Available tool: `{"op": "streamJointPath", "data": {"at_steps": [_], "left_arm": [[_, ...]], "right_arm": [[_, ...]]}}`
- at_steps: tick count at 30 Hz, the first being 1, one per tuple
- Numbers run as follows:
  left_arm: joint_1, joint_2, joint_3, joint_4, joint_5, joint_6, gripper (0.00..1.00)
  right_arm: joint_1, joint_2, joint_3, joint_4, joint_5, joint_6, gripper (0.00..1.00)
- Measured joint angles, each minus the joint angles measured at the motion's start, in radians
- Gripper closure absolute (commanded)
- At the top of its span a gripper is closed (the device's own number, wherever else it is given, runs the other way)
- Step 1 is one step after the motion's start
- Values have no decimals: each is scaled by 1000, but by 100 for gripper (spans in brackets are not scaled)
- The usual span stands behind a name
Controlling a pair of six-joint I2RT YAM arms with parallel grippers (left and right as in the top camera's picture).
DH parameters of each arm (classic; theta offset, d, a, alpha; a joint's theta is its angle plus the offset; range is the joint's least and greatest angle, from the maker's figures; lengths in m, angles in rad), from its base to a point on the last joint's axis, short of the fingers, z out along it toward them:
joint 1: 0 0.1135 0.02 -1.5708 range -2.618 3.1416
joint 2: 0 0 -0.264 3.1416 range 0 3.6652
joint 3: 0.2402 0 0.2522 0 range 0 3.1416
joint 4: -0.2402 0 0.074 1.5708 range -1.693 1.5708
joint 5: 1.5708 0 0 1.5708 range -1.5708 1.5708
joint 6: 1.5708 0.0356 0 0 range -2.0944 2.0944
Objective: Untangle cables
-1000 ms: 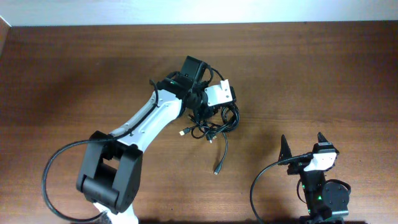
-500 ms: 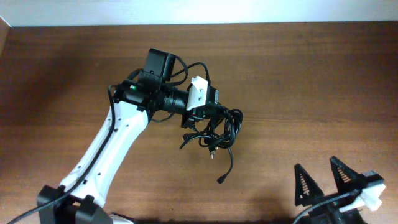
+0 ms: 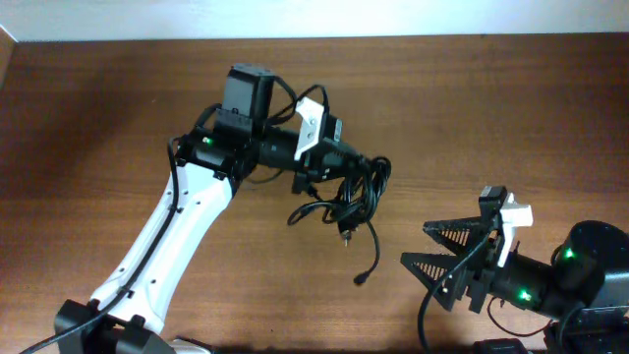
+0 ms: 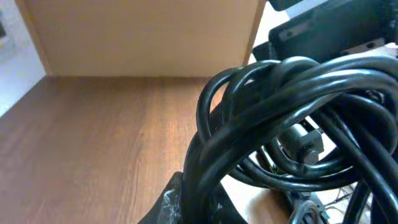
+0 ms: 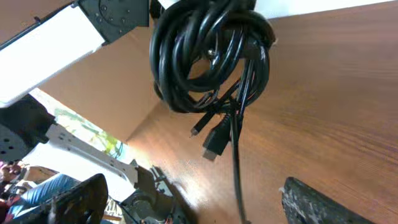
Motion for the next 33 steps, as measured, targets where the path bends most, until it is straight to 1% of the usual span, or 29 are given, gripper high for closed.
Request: {"op": "streamJointPath", "data": {"at_steps": [1, 2, 3, 4, 5, 6, 7, 8, 9, 10, 11, 13, 15, 17, 19, 22, 25, 27, 30, 33], "left_arm": [[0, 0, -4, 69, -13, -36, 100], [-1, 0, -2, 204, -42, -93, 100], [-1, -2, -1, 243, -66, -129, 100], [-2, -2, -1, 343, -162, -216, 100], [-2, -2, 0, 393, -278, -340, 100], [-3, -2, -2, 452, -349, -461, 100], [-5, -3, -1, 468, -384, -536, 100], [-14, -3, -1, 468, -397, -611, 100], [-57, -3, -1, 470, -389, -672, 100], [-83, -3, -1, 468, -385, -703, 100], [-119, -3, -1, 465, -384, -731, 100], [-180, -3, -1, 466, -438, -758, 100], [-198, -3, -1, 463, -482, -770, 100], [-200, -3, -1, 457, -509, -770, 100], [-188, -3, -1, 452, -534, -778, 100], [-118, -3, -1, 451, -560, -833, 100], [-118, -3, -1, 425, -563, -857, 100], [-140, -3, -1, 410, -567, -864, 100], [-229, -3, -1, 405, -578, -867, 100], [-236, -3, -1, 359, -607, -867, 100]], "right_arm": [[0, 0, 0, 2, -3, -1, 11], [0, 0, 0, 18, -5, -1, 11], [0, 0, 0, 55, -1, 2, 11], [0, 0, 2, 109, 36, 29, 11], [0, 0, 2, 136, 84, 43, 11], [0, 8, 4, 230, 183, 54, 12], [0, 18, 4, 282, 231, 56, 18], [0, 37, 4, 331, 253, 58, 30], [0, 89, 7, 368, 279, 59, 33], [0, 127, 7, 368, 280, 61, 39], [0, 185, 7, 365, 273, 63, 40], [0, 250, 6, 363, 249, 60, 41], [0, 251, 6, 362, 246, 59, 41], [0, 249, 7, 324, 247, 54, 41], [0, 248, 7, 310, 247, 51, 41], [0, 246, 7, 302, 232, 51, 40], [0, 196, 6, 315, 196, 33, 40], [0, 180, 7, 325, 191, 29, 40], [0, 180, 6, 324, 210, 29, 42], [0, 179, 8, 281, 279, 29, 43]]}}
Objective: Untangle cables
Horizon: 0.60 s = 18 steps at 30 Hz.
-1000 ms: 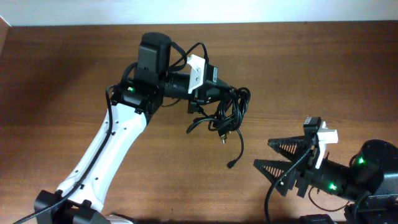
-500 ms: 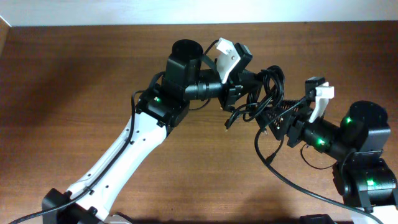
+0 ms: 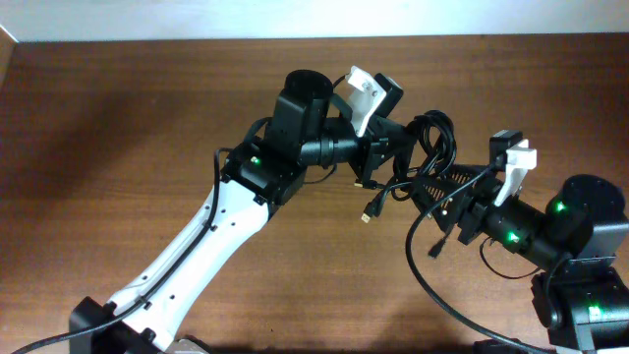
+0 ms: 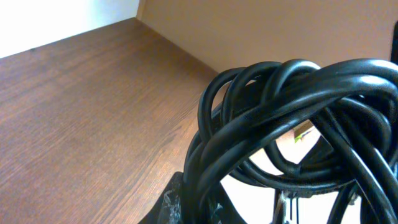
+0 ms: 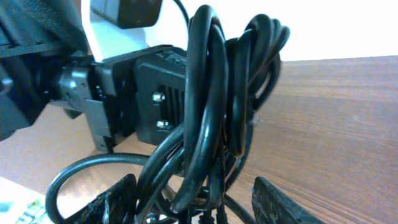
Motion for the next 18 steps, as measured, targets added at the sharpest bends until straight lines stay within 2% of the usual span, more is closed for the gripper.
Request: {"op": "streamJointPath", "data": {"at_steps": [12, 18], "left_arm": [[0, 0, 0, -2, -107, -8, 100], [16, 0, 0, -68, -171, -33, 100]], "right_arm": [[0, -4, 0, -5, 25, -1, 43], [0, -9, 0, -6, 36, -1, 42]]}}
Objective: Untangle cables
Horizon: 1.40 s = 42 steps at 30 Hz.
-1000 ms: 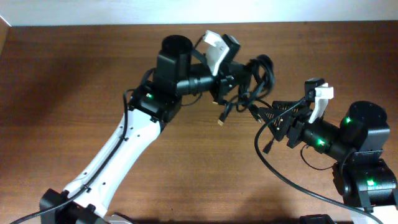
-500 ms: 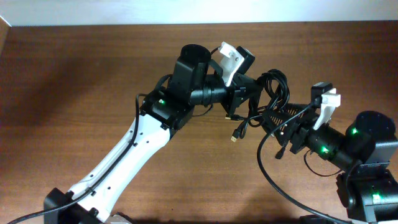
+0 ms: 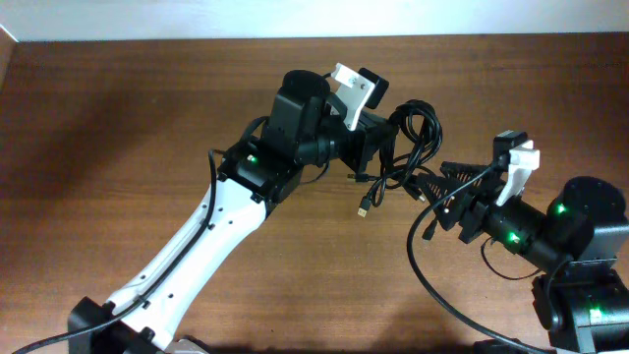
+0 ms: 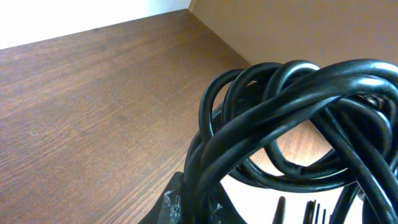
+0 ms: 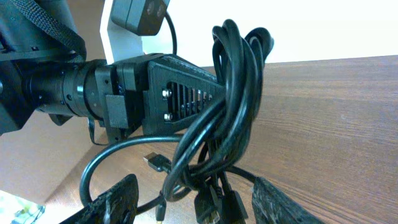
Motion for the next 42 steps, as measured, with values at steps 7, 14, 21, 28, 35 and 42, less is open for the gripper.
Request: {"op": "streamJointPath", "data": {"at_steps": [7, 14, 21, 28, 35, 42], "left_arm": [[3, 0, 0, 11, 101, -27, 100], [-19, 0, 0, 18, 151, -25, 100], [-40, 0, 0, 17, 257, 74, 100], [-11, 0, 0, 16, 486, 136, 100], [3, 0, 5, -68, 604, 135, 100], [6, 0, 5, -40, 694, 136, 100]], "right_arm": [[0, 0, 0, -15, 66, 2, 42], [0, -1, 0, -28, 113, 53, 42], [0, -19, 9, -179, 336, 69, 42], [2, -21, 13, -203, 634, 68, 42], [4, -11, 8, 57, 697, 27, 42], [2, -8, 8, -48, 745, -84, 35]]}}
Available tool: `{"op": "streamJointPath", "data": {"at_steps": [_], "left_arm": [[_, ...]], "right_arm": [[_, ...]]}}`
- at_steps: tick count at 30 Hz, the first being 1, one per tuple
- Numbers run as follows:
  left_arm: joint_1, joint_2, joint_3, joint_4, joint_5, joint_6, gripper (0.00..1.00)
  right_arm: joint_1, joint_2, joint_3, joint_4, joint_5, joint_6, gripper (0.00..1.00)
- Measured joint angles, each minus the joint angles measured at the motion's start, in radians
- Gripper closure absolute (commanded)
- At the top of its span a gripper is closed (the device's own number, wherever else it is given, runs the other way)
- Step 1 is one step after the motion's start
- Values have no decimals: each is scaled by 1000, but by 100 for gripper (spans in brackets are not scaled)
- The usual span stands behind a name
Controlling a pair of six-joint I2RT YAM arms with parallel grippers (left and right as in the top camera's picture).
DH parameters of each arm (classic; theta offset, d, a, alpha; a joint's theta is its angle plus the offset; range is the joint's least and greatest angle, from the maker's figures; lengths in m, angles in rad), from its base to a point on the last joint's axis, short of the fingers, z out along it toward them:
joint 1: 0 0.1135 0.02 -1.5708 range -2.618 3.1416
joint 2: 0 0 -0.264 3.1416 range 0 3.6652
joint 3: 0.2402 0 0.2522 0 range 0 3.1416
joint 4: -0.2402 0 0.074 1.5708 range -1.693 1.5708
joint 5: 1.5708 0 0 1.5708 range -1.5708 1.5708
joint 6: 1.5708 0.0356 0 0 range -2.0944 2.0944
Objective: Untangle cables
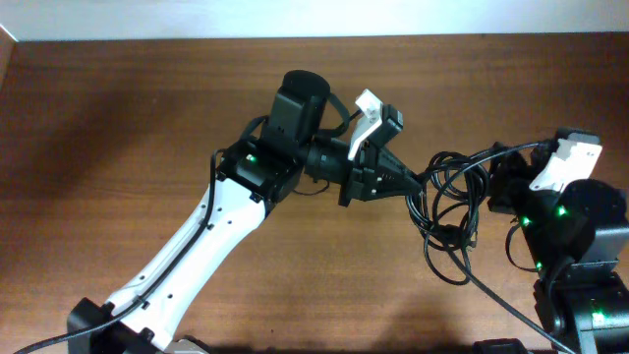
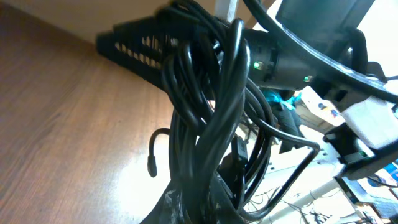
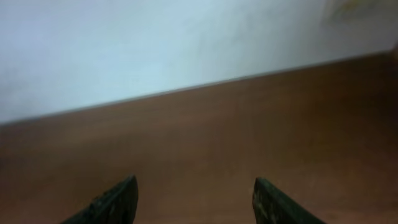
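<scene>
A tangled bundle of black cables point(image 1: 450, 200) hangs right of the table's middle. My left gripper point(image 1: 415, 183) points right and is shut on it. In the left wrist view the bundle point(image 2: 208, 118) rises straight out of the shut gripper point(image 2: 199, 208), and a plug end point(image 2: 152, 163) dangles to its left. My right arm point(image 1: 575, 211) stands just right of the bundle, and one loop lies over its front. The right gripper point(image 3: 196, 202) is open, with only table and wall between its fingers point(image 3: 115, 199).
The brown wooden table point(image 1: 118, 118) ends at a white wall point(image 3: 186, 37) along the back. One cable point(image 1: 491, 295) trails from the bundle toward the front right. The left arm's white link point(image 1: 187, 256) crosses the front left.
The left gripper has swung right and lower with the bundle, from the back middle to beside the right arm. The right gripper has turned away; its view now holds no cables.
The left gripper first held the bundle over the table's middle, the right gripper open at the front right. Then the bundle was up by the open right fingers, then slightly apart from them. Now it hangs against the right arm, still in the left gripper.
</scene>
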Motion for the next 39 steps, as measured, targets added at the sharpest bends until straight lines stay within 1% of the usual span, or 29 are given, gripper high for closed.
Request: {"op": "streamJointPath", "data": {"at_steps": [1, 3, 4, 5, 8, 9, 10, 13, 14, 16, 18, 19, 20, 22, 23, 25, 26, 28, 31, 32, 35, 37, 39], "left_arm": [[4, 0, 0, -3, -37, 0, 100], [10, 0, 0, -6, -165, 0, 100], [15, 0, 0, -6, -236, 0, 100], [18, 0, 0, -7, -315, 0, 100], [18, 0, 0, -6, -444, 0, 100], [18, 0, 0, -6, -470, 0, 100], [22, -3, 0, -6, -492, 1, 100], [69, -89, 0, -8, -588, 4, 100], [86, -144, 0, -6, -642, 5, 100], [85, -182, 0, -5, -739, 7, 100], [86, -209, 0, 0, -809, -4, 100], [85, -211, 0, 13, -819, -8, 100], [74, -211, 0, 49, -837, -20, 100], [31, -211, 0, 85, -883, -31, 100], [-12, -211, 0, 97, -921, -33, 100], [-71, -211, 0, 134, -979, -35, 100], [-103, -211, 0, 156, -997, -35, 100], [-128, -211, 0, 163, -1000, -35, 100], [-128, -211, 0, 160, -924, -35, 100], [-128, -211, 0, 160, -900, -35, 100], [-132, -215, -1, 148, -855, -35, 100], [-135, -233, -2, 141, -841, -35, 100], [-124, -277, -2, 140, -850, -35, 100]], "right_arm": [[-2, 0, 0, -31, -47, 0, 30], [-6, -6, 0, -98, -212, -5, 28], [-8, -10, 0, -134, -338, -5, 27], [-8, -16, 0, -154, -430, -5, 26], [-9, -19, 0, -229, -642, -5, 25], [-9, -19, 0, -246, -665, -5, 25], [-9, -19, 0, -256, -687, -5, 22], [-9, -19, 0, -278, -718, -5, 21], [-9, -19, 0, -283, -723, -4, 21], [-9, -19, 0, -286, -750, -5, 21], [-9, -19, 0, -242, -831, 30, 21], [-9, -18, -5, -121, -884, 66, 21], [-9, -22, -5, -68, -923, 110, 21], [-9, -24, -6, 13, -950, 188, 21], [-9, -25, -6, 23, -953, 211, 21], [-9, -24, -6, 25, -940, 236, 22], [-8, -24, -5, 6, -865, 243, 28], [-8, -24, -4, -64, -696, 251, 34], [-8, -24, -4, -93, -470, 288, 35], [-8, -24, -4, -139, -366, 296, 35], [-7, -26, 0, -248, -135, 343, 34], [-7, -26, 0, -256, -63, 349, 34], [-7, -26, 0, -270, 63, 369, 34]]}}
